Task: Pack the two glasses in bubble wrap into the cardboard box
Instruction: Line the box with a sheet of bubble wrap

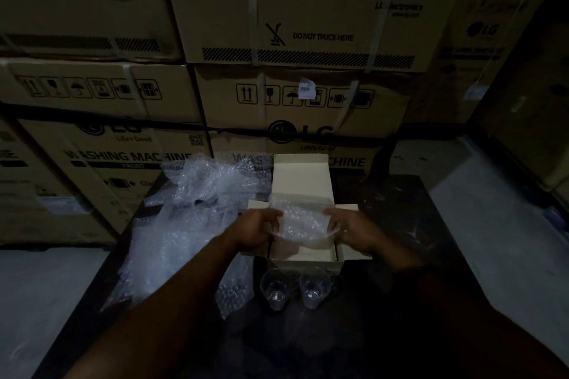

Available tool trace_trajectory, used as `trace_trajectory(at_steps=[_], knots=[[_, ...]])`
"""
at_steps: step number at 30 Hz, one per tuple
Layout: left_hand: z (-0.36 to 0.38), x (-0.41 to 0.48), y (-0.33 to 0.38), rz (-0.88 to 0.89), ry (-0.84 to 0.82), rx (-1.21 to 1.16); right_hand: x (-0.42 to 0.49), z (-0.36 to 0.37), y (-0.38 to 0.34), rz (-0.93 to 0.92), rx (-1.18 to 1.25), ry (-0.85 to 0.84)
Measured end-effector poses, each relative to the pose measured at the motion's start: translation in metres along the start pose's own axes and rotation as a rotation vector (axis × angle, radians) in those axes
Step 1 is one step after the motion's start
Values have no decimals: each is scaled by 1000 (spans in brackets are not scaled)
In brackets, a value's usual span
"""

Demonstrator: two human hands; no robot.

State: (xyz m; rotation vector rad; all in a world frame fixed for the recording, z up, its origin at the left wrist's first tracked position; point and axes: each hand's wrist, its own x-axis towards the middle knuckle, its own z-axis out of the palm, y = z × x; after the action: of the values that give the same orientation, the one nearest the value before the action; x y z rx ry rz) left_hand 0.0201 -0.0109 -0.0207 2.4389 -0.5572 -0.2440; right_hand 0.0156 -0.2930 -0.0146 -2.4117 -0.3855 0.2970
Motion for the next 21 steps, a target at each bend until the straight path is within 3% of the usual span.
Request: trace_trajectory(at_steps=[6, 9, 12, 17, 21], knots=[[18, 5, 6, 12, -275, 478, 5, 16, 11, -47, -442, -212], [22, 8, 9, -11, -396, 628, 5, 16, 7, -36, -551, -280], [20, 10, 13, -34, -389, 616, 7, 15, 3, -62, -644, -337], [13, 17, 19, -17, -152, 717, 11, 17, -2, -73, -737, -461], [20, 25, 20, -51, -341, 844, 13, 18, -5, -13, -832, -617]])
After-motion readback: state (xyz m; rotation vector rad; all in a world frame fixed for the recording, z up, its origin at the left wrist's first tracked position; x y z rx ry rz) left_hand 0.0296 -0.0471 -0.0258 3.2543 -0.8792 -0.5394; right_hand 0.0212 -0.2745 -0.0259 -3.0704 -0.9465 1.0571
